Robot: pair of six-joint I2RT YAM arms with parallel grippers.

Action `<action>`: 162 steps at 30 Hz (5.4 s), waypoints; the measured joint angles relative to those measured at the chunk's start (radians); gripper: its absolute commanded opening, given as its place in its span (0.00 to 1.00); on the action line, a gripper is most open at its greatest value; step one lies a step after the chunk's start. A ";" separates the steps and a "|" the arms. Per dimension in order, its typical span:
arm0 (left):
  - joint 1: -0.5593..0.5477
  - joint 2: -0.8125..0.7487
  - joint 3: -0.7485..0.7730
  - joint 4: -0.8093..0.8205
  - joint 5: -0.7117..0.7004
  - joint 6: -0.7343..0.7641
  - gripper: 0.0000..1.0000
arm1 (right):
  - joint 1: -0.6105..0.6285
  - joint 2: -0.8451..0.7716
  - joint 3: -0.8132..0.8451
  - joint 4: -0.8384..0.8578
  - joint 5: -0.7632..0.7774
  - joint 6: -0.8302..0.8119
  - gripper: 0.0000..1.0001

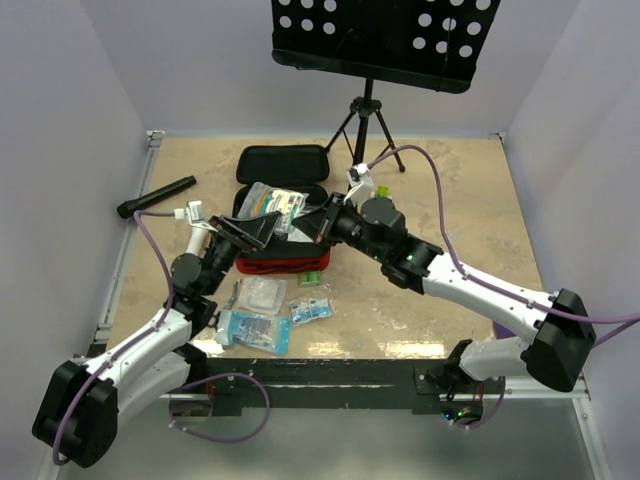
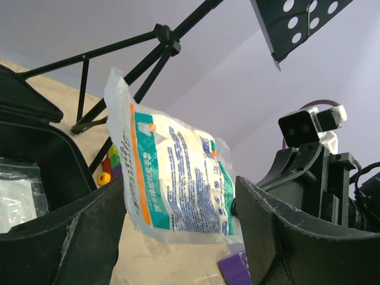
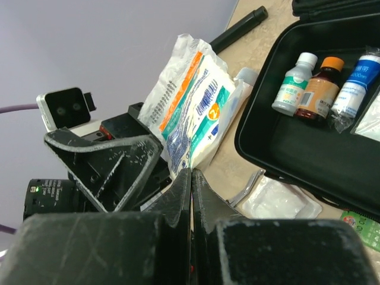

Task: Organize the medicine kit
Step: Pick up the medical item at the center of the board, then place the medical item at the medicine box.

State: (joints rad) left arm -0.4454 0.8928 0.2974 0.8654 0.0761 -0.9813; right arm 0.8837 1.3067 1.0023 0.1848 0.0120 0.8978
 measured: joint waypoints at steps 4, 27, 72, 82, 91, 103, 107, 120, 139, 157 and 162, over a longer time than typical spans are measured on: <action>0.000 -0.004 0.000 0.026 -0.002 -0.001 0.50 | 0.007 -0.017 -0.016 0.005 0.000 0.005 0.00; 0.151 0.045 0.134 0.003 0.474 0.044 0.00 | 0.014 -0.136 0.005 -0.163 -0.019 -0.237 0.79; 0.151 0.068 0.174 -0.021 0.897 0.096 0.00 | -0.140 -0.121 -0.062 -0.011 -0.442 -0.417 0.54; 0.151 0.078 0.174 -0.014 0.897 0.093 0.18 | -0.138 -0.086 -0.068 0.027 -0.544 -0.399 0.00; 0.151 0.012 0.278 -0.411 0.670 0.253 1.00 | -0.161 -0.121 -0.071 -0.018 -0.342 -0.358 0.00; 0.152 -0.152 0.321 -1.002 -0.007 0.366 0.96 | -0.196 0.221 0.037 -0.055 -0.009 -0.268 0.00; 0.152 -0.169 0.320 -1.073 -0.066 0.365 0.96 | -0.196 0.346 0.093 -0.046 0.018 -0.240 0.00; 0.152 -0.197 0.291 -1.103 -0.090 0.365 0.96 | -0.196 0.598 0.235 -0.021 0.094 -0.169 0.00; 0.152 -0.218 0.264 -1.122 -0.134 0.365 0.97 | -0.198 0.557 0.239 -0.069 0.184 -0.155 0.54; 0.152 -0.228 0.293 -1.247 -0.259 0.298 0.99 | 0.273 0.341 0.076 -0.056 0.207 -0.397 0.52; 0.152 -0.288 0.312 -1.321 -0.356 0.230 0.99 | 0.315 0.414 0.053 -0.054 0.243 -0.366 0.52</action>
State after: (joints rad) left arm -0.2935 0.6048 0.6094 -0.4557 -0.2798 -0.7509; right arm 1.1992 1.7203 1.0554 0.1310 0.2550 0.5320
